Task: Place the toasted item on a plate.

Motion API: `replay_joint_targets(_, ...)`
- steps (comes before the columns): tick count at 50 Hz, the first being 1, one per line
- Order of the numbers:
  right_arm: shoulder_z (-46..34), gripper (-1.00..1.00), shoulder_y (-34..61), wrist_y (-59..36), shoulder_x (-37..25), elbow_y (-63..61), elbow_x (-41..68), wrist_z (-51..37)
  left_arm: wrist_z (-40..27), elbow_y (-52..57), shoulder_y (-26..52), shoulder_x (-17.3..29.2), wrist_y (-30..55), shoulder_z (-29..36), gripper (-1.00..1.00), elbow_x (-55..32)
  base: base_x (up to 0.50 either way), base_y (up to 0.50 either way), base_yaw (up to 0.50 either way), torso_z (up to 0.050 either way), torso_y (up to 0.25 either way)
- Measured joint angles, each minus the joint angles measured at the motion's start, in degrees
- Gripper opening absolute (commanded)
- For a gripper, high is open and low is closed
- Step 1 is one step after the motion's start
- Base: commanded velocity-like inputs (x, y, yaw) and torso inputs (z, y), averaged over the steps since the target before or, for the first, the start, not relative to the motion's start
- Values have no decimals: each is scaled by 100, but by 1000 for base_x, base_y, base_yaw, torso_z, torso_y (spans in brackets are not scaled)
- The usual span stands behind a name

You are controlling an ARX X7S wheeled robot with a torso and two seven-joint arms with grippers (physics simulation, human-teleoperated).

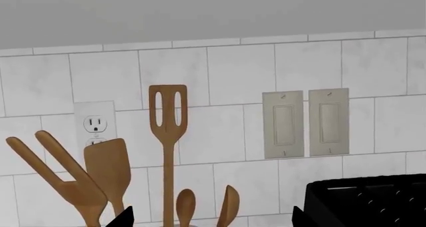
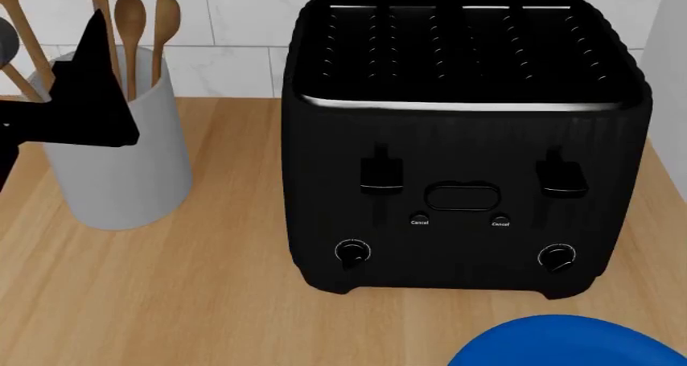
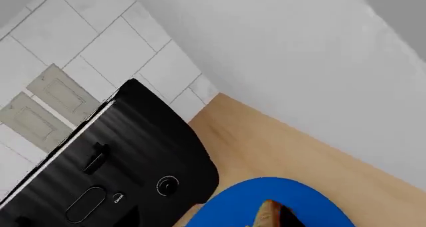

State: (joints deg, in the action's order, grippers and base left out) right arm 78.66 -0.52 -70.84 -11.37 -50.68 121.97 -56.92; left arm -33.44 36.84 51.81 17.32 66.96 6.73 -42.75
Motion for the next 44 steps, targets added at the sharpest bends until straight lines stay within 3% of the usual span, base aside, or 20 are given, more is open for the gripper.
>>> replay_joint_targets(6,-99,100,436,557,-1052,-418,1352,-1359,-16,5,-3,12,-6,-7,100,-25,0,0,0,0,0)
replay_joint_targets(11,37,100,757,1268,-2290,-621,2366,-2122,-30,12,0,18,-6,-11,100,-51,0,0,0,0,0)
replay_joint_targets(19,386,100,1153,2720,-4460,-785,3553,-2773,-57,23,12,25,-1,-15,100,-94,0,0,0,0,0)
replay_joint_targets(27,506,100,1637,3794,-6168,-860,4305,-3055,-77,24,33,35,-1,-15,100,-132,0,0,0,0,0)
replay_joint_targets(34,550,100,1970,4206,-7021,-891,4698,-3130,-88,9,49,45,-18,0,100,-150,0,0,0,0,0)
replay_joint_targets(44,707,100,2307,3905,-7554,-914,5221,-2858,-113,5,72,60,-25,13,100,-185,0,0,0,0,0)
